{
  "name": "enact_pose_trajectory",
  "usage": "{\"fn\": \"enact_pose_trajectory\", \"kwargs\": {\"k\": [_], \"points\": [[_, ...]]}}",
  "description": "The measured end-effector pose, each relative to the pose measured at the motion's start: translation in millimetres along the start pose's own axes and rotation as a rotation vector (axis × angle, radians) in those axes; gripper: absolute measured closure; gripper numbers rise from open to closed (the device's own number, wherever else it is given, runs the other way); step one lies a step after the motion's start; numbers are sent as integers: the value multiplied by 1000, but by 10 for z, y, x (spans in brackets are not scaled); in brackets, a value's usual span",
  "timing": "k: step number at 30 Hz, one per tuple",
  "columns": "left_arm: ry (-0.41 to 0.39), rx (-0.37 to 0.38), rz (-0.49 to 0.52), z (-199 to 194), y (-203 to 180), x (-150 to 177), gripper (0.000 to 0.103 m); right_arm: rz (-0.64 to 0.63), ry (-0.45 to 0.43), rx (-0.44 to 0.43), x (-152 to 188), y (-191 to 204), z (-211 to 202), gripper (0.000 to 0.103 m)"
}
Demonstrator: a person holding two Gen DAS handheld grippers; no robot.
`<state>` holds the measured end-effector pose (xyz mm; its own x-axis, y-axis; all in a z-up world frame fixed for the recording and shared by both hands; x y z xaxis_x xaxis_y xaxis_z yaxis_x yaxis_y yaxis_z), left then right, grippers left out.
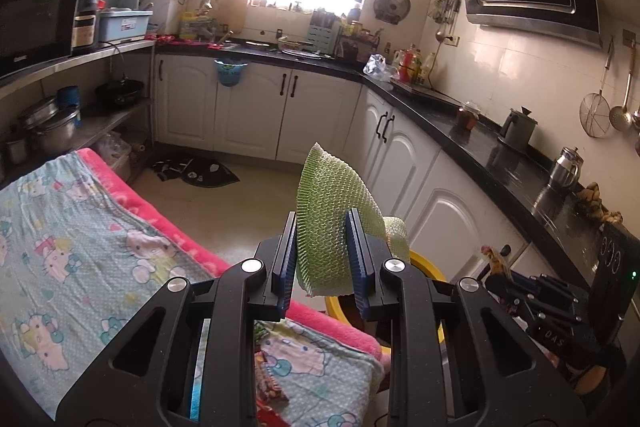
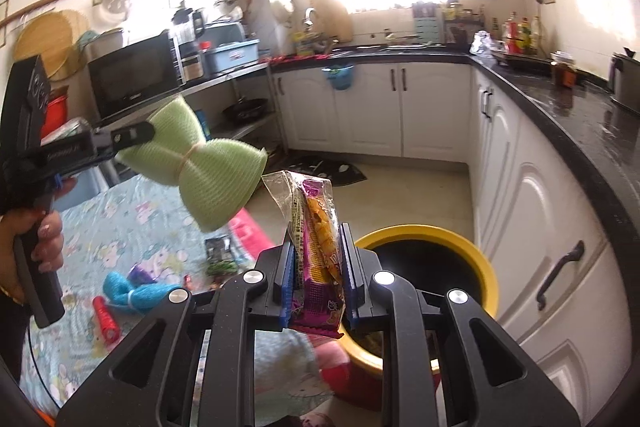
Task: Collect trash
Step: 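Carry both items over the yellow bin and open both tools to drop them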
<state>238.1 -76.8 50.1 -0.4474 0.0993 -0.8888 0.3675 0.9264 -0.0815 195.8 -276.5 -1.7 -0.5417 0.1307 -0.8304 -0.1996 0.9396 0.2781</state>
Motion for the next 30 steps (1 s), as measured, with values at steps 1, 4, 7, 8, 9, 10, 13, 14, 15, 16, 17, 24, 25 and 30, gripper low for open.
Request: {"fn": "enact_pose_trajectory", "kwargs": {"k": [1,4,7,8,9,10,13,14,15,16,17,24,25,30], "points": [[3,5,4,36,-34,1,85,8,-6,9,-18,-58,-8,84],[13,20,13,137,-136,16,85,24,-15,29,-41,-174,-6,84],[22,30,31,236,-226,25,85,41,-21,49,-54,-299,2,84],[25,33,34,266,-251,33,85,48,-23,56,-58,-341,13,84],[29,37,36,301,-277,40,85,53,-24,62,-62,-380,24,84],[34,40,40,340,-305,48,85,56,-24,66,-73,-410,38,84],[52,53,53,476,-408,83,85,72,-23,83,-76,-526,80,84],[57,56,57,511,-434,97,85,76,-21,88,-72,-546,90,84],[64,60,61,555,-464,111,85,79,-19,93,-74,-577,106,84],[71,65,66,605,-496,128,85,83,-17,97,-78,-609,126,84],[77,67,71,643,-521,144,85,86,-15,99,-75,-636,142,84],[139,63,117,1041,-696,330,85,129,17,115,-94,-925,412,84],[149,61,125,1101,-724,361,85,136,24,116,-86,-965,464,84],[193,64,143,1361,-843,510,84,149,64,124,-25,-1124,708,83]]}}
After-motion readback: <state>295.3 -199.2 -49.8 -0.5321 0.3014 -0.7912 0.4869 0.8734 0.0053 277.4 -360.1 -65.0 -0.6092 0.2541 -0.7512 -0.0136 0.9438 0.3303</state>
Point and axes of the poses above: each gripper's, at about its wrist camera, not at the fingertips, and z roughly the way its jaws point, y to its left, x to its underside, the point moved 6 cm from there along z, roughly the way its jaws point, and after that the axes turned 9 degrees about z, right-handed, at the moved point
